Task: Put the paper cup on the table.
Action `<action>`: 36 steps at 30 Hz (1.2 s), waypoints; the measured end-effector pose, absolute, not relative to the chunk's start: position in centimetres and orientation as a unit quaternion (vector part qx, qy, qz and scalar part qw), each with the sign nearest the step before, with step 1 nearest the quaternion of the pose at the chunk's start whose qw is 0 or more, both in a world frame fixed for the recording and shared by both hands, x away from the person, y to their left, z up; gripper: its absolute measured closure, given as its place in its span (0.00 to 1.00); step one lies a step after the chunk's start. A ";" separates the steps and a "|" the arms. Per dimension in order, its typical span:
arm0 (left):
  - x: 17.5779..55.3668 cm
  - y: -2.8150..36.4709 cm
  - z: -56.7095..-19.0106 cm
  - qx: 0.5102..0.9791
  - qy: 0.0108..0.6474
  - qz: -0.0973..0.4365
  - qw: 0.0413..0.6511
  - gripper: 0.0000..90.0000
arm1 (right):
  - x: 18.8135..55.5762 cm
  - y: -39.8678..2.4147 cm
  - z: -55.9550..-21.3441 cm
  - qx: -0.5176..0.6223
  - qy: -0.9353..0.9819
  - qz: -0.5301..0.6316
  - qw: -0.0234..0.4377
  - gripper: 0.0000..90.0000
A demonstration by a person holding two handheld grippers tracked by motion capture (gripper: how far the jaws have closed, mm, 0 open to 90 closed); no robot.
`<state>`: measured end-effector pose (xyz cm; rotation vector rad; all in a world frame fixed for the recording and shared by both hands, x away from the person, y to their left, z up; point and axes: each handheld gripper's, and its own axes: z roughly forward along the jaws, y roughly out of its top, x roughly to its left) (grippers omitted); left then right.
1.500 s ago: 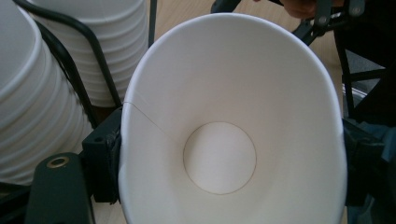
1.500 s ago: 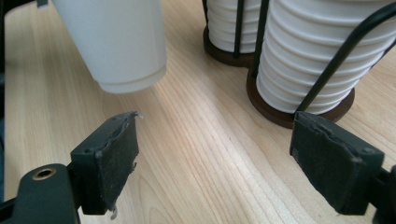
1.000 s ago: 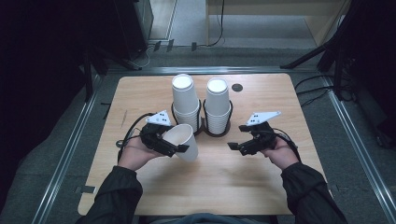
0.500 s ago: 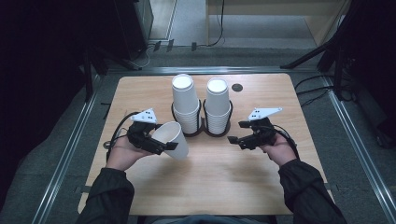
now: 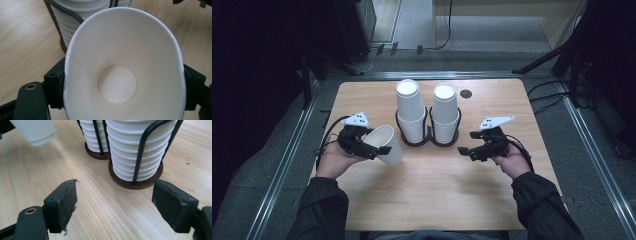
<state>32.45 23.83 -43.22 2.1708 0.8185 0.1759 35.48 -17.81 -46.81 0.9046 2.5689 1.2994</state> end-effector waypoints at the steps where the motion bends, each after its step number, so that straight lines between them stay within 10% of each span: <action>1: 32.5 23.9 -43.2 0.858 0.324 0.071 0.393 0.20 | 35.4 -17.9 -46.9 0.300 0.850 0.429 0.062 0.22; 36: 37.5 29.4 -43.7 0.823 0.412 0.108 0.375 0.19 | 34.4 -19.9 -48.7 0.331 0.853 0.400 0.052 0.23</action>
